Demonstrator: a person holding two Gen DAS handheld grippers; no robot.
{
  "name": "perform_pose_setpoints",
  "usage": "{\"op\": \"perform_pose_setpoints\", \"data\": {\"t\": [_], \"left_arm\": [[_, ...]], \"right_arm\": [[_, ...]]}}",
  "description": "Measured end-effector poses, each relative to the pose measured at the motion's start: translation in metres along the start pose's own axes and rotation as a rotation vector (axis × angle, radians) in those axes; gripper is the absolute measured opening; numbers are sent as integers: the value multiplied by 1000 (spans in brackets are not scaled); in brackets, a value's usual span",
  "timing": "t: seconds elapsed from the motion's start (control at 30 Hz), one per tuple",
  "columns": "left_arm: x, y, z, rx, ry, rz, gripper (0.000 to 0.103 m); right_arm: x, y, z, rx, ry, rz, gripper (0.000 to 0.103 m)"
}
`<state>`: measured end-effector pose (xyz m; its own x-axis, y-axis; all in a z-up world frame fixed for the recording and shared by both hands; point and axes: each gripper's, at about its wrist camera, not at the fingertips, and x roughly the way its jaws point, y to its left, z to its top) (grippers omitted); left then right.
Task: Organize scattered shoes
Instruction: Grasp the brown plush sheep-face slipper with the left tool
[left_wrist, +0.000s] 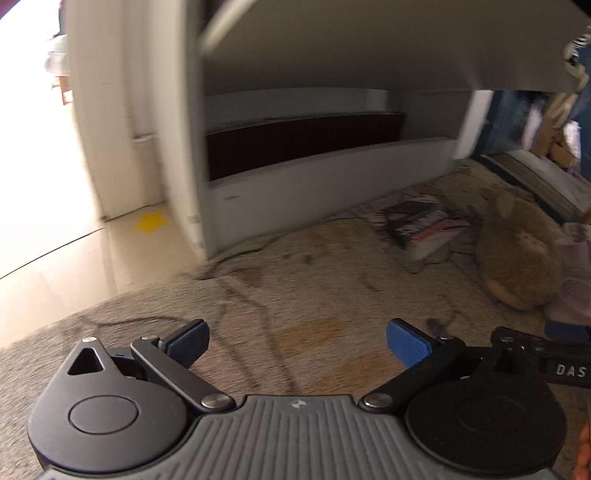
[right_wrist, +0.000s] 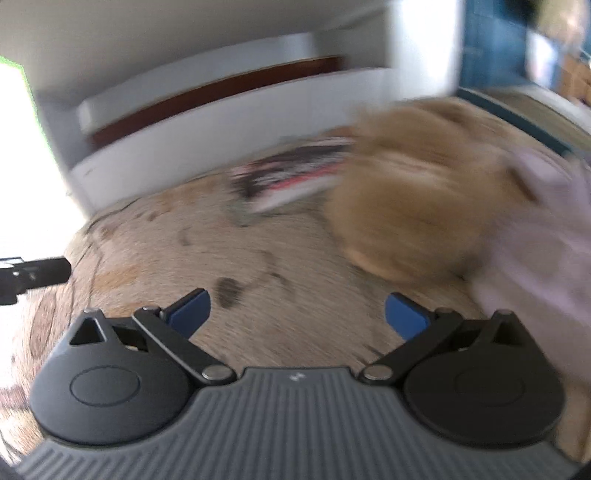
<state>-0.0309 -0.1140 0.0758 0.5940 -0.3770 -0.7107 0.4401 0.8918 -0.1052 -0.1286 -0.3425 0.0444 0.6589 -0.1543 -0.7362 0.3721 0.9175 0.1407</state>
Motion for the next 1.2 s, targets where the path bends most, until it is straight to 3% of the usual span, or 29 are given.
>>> {"op": "perform_pose_setpoints", "data": {"t": [0.1,0.3,0.53,0.6,0.63,0.83,1.03,1.2], "left_arm": [[11,-40,15,101,-30,-82,103],[47,-117,41,214,-75,-198,103],[107,-184,65,289,-36,-325,103],[123,-191,69,255,-2,-366,98],[126,-193,69,238,12,-388,85],[123,-203,62,222,15,-365,51],[113,-189,62,100,19,-390,41],[79,-150,54,-86,4,-341,40]], "right_arm": [[-23,-27,-3,131,-12,-29,103],[-60,-57,-3,183,-128,-179,103],[-73,-80,-8,242,-129,-194,103],[-76,-80,-10,238,-138,-206,103],[-77,-81,-11,239,-138,-208,103],[-82,-85,-16,268,-147,-185,103],[-82,-87,-14,287,-165,-181,103],[-84,-93,-14,312,-178,-164,103]]}}
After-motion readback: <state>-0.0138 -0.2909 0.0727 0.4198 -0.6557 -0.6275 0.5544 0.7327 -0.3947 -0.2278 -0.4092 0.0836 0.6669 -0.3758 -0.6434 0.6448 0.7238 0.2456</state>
